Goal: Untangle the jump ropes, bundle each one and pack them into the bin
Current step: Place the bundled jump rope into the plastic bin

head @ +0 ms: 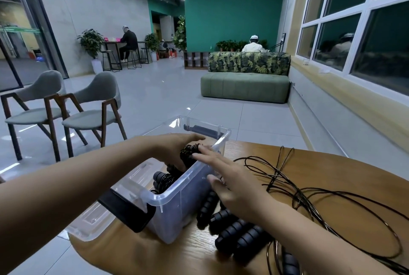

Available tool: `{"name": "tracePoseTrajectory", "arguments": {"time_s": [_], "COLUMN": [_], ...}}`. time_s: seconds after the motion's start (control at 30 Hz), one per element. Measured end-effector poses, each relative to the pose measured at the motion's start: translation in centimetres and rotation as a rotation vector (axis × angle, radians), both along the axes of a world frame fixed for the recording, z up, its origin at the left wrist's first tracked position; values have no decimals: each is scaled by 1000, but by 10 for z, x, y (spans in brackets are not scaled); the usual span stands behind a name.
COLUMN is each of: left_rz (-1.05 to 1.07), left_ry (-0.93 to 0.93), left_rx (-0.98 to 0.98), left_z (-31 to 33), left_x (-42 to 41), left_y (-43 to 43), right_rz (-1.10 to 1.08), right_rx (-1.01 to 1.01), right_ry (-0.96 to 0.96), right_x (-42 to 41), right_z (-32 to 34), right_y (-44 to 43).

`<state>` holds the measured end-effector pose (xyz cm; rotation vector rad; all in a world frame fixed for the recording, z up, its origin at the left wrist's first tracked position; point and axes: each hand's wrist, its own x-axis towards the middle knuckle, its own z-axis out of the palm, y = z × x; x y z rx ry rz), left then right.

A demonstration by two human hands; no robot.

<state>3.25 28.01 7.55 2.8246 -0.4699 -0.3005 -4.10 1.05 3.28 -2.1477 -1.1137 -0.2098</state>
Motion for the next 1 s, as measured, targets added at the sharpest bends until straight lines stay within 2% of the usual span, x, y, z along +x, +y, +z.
{"name": "tracePoseTrajectory", "arguments": {"time_s": [0.07, 0.23, 0.4, 0.6, 0.7, 0.87, 1.0], "left_rz": [72, 76, 51, 96, 100, 59, 31], "left_ry": [6, -25, -85, -106, -162, -332, -370], "left_rx": [13, 123, 208, 267, 218, 106, -21], "left_z": [2, 11, 10, 26, 37, 47, 46], "left_x": [-2, -15, -14, -10, -14, -27, -43], "left_y": [7, 17, 11, -1, -17, -65, -113], "right_rz": [-73, -71, -111, -51, -49, -141, -225], "right_rx": [5, -330, -264, -296, -324, -140, -134], "right_ry": [-19, -36, 18, 38, 68, 150, 161], "right_x": [-1, -16, -16, 9, 12, 11, -6], "right_z": [3, 11, 14, 25, 31, 38, 42], "right_y": [-10, 5, 26, 15, 9, -34, -92]}}
